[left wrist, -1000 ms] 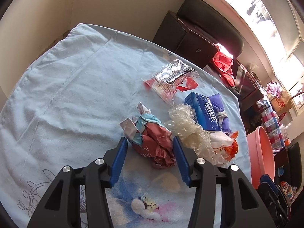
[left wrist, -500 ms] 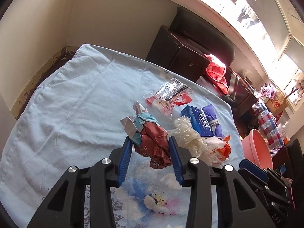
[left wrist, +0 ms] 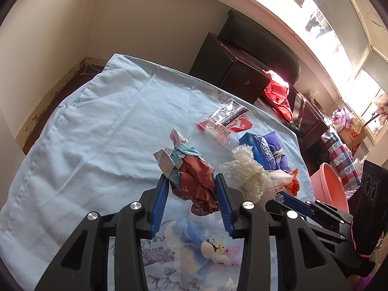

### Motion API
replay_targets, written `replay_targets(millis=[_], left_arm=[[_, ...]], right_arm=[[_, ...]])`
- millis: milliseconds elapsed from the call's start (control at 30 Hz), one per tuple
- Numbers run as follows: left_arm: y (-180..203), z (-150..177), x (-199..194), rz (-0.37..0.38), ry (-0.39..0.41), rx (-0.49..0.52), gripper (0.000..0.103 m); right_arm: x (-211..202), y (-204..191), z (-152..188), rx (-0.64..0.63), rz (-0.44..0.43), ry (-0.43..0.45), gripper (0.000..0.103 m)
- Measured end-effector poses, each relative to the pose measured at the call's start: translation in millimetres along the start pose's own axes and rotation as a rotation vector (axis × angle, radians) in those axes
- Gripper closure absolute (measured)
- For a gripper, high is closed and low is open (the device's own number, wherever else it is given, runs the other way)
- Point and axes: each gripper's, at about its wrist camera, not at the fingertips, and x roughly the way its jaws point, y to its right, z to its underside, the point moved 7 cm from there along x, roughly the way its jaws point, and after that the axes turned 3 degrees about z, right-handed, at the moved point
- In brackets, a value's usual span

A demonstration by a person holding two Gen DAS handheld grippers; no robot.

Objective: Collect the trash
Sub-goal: 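Grasp the red crumpled wrapper with the left tool while the right tool grasps the white foam net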

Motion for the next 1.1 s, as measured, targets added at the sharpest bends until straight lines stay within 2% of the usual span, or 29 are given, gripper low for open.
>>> replay_targets(millis=[167,200,300,367,533,800,1100], left_arm=[[0,1,0,0.000,0.003,0.000,0.064],[1,1,-1,-0.001,0.005,0.002,0.064],[2,1,-5,-0.002,0.012,0.007,0.064],[4,0,-8,-0.005,0.020,0.013,0.064],[13,-1,-17,-0.003,0.040,0.037,0.064],[43,-5,-35,0.037,0.083,0.101,0.064],[97,0,-39,0.112,0.083,0.194,0.064]], right_arm=[[0,1,4,0.029,-0.031,0.000,0.077],[-3,2,4,0.035,-0.034,0.012,0.084],[-8,4,5,0.044,-0.046,0.021,0.096],[-10,3,7,0.045,-0.051,0.024,0.098],[-26,1,9,0.048,-0.070,0.060,0.099],[-70,8,4,0.086,-0.096,0.165,0.099],[-110,39,16,0.142,-0.023,0.242,0.099]])
